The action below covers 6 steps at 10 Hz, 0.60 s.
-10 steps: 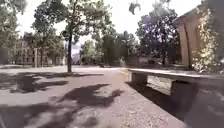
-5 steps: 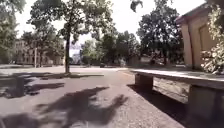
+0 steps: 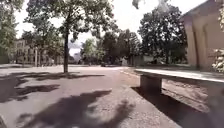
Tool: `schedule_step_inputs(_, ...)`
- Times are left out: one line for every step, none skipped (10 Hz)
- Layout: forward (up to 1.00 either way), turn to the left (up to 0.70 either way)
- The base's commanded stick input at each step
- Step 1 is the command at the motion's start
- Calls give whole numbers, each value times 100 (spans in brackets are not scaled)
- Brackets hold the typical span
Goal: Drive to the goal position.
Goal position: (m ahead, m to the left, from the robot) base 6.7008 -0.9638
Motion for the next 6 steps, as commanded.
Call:
schedule_step_inputs(85, 0)
schedule_step_inputs(85, 0)
schedule_step_inputs(85, 0)
schedule_step_inputs(85, 0)
schedule_step_inputs(85, 0)
schedule_step_inputs(85, 0)
